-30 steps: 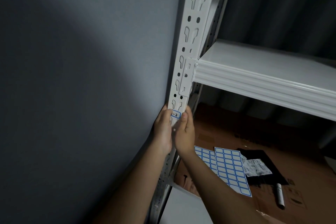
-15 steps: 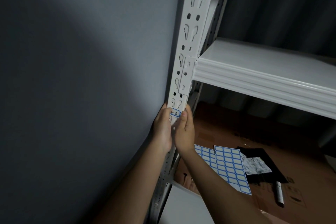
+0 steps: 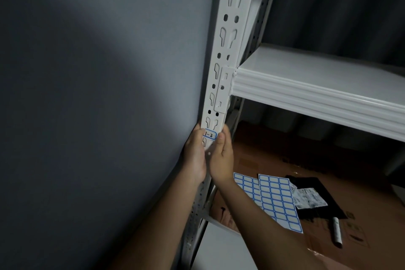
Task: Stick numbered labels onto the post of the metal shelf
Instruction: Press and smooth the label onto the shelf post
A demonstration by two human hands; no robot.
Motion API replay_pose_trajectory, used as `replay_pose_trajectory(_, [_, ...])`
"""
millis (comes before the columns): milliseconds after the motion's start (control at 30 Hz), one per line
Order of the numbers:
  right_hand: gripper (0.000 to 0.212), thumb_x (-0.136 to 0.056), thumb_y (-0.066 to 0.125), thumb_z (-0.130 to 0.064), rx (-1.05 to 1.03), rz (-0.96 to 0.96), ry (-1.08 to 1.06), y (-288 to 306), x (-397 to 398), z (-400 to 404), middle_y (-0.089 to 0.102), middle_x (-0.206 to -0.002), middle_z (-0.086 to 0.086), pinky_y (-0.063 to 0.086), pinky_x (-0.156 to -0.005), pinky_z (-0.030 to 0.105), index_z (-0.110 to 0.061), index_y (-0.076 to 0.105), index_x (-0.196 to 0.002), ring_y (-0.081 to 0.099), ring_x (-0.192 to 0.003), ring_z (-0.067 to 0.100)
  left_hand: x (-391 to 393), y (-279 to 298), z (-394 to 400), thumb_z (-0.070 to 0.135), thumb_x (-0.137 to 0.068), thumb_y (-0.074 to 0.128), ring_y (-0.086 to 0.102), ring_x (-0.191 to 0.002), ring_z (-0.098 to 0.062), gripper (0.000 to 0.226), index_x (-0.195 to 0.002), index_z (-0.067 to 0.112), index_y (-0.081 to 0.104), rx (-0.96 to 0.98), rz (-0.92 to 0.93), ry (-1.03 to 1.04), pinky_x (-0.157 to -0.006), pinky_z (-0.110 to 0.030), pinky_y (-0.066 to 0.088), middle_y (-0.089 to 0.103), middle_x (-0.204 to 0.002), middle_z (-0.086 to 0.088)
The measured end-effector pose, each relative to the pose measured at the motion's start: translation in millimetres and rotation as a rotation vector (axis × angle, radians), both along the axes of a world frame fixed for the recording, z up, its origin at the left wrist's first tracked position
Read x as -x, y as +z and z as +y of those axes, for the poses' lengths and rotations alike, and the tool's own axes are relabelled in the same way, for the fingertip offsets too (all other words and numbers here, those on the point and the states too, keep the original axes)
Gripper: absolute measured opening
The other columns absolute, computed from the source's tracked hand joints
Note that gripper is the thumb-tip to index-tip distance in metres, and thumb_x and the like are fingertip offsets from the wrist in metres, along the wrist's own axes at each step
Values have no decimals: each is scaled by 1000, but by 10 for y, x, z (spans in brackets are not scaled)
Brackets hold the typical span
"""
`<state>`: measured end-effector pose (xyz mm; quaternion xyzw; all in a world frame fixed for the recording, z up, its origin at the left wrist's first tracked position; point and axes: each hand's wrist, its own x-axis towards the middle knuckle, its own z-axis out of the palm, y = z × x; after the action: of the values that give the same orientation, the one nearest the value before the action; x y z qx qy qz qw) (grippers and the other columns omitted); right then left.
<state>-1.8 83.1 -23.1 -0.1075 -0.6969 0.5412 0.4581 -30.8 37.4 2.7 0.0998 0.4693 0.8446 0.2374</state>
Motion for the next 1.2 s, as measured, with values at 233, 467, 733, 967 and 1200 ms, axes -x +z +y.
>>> replay_pose_trajectory(233, [35, -104, 28, -11, 7, 9, -11, -19, 11, 6, 64, -111, -11, 47, -86, 16, -37, 50, -112, 61, -103, 1, -11, 4, -9, 7, -91, 34, 67, -100, -19, 42, -119, 19, 62, -33, 48, -10, -76, -28, 54, 71, -110, -6])
replay_pose_trajectory(467, [33, -103, 29, -8, 21, 29, 13, 15, -8, -2, 63, -107, -13, 45, -84, 12, -32, 51, -109, 61, -98, -2, -12, 56, 1, 18, -95, 34, 69, -85, -14, 36, -111, 14, 66, -104, -6, -64, -80, -28, 54, 73, -97, -3])
replay_pose_trajectory(733, [37, -103, 29, -8, 23, 8, 2, 12, -5, -5, 61, -108, -20, 43, -85, 9, -38, 50, -110, 58, -100, -8, -28, 23, -15, 6, -91, 34, 68, -97, -18, 41, -115, 18, 64, -53, 45, -16, -76, -28, 54, 72, -107, -6])
replay_pose_trajectory(967, [35, -103, 29, -10, 20, 30, 23, -17, -3, 19, 62, -113, -15, 45, -89, 14, -36, 50, -115, 59, -105, -2, -12, 14, -34, 9, -91, 34, 66, -97, -15, 40, -118, 18, 62, -98, 36, -63, -78, -28, 51, 71, -107, -4])
replay_pose_trajectory(1200, [35, -104, 29, -11, 43, 6, 29, 11, -21, 2, 62, -114, -15, 46, -91, 17, -36, 49, -115, 59, -106, -2, -16, 18, -15, 11, -95, 33, 69, -92, -12, 36, -110, 21, 64, -85, 54, -44, -78, -26, 53, 73, -102, -1])
